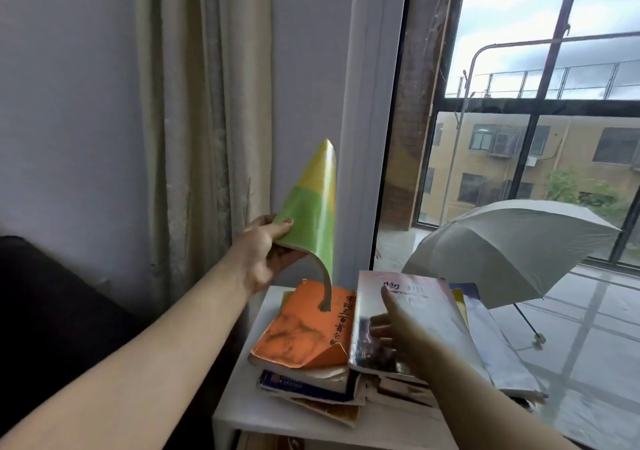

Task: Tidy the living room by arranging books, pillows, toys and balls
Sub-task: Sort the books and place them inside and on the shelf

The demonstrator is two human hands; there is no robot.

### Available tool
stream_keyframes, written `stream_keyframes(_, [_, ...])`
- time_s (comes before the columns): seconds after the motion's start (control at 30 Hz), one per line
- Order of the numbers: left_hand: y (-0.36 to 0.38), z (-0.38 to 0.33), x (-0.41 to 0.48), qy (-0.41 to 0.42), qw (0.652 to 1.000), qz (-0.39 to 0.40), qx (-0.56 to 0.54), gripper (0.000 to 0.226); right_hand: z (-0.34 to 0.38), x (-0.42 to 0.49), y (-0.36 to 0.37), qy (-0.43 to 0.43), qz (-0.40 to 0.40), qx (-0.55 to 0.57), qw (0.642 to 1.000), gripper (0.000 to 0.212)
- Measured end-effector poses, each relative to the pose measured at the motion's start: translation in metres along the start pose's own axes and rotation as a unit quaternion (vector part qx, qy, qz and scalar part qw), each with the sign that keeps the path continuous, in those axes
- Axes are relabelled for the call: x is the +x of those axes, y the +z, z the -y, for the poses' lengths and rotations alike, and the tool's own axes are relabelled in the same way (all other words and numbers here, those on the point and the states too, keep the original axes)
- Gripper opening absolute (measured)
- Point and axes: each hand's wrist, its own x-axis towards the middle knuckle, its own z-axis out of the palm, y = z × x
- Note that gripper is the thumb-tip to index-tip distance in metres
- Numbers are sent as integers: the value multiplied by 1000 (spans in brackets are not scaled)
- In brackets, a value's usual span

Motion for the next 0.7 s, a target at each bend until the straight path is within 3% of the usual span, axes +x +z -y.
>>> stream_keyframes(0.07, [-10, -4, -6, -16, 999, 42, -19, 18, 10, -11, -1, 11, 28, 144, 989, 64])
stream_keyframes(0.2, [-14, 7, -18, -42, 996, 73, -4, 13, 20, -20, 14, 1, 61, 196, 979, 52])
stream_keyframes(0.33, [-14, 15, -23, -67, 991, 92, 69, 12, 20, -20, 12, -48, 53, 394, 916, 34])
stream_keyframes(0.43, [-16, 17, -18, -46, 971, 58, 226, 17, 20, -19, -3, -141, -52, 389, 909, 30])
stream_keyframes(0.53, [-14, 26, -13, -8, 949, -21, 313, 21, 30, -22, -13, -206, -87, 354, 908, 35])
stream_keyframes(0.63, [-1, 34, -13, -39, 962, -91, 253, 20, 39, -27, -16, -257, -107, 302, 912, 31])
stream_keyframes(0.7, [15, 26, -20, -161, 973, -97, 136, 23, 38, -29, -19, -281, -134, 252, 916, 34])
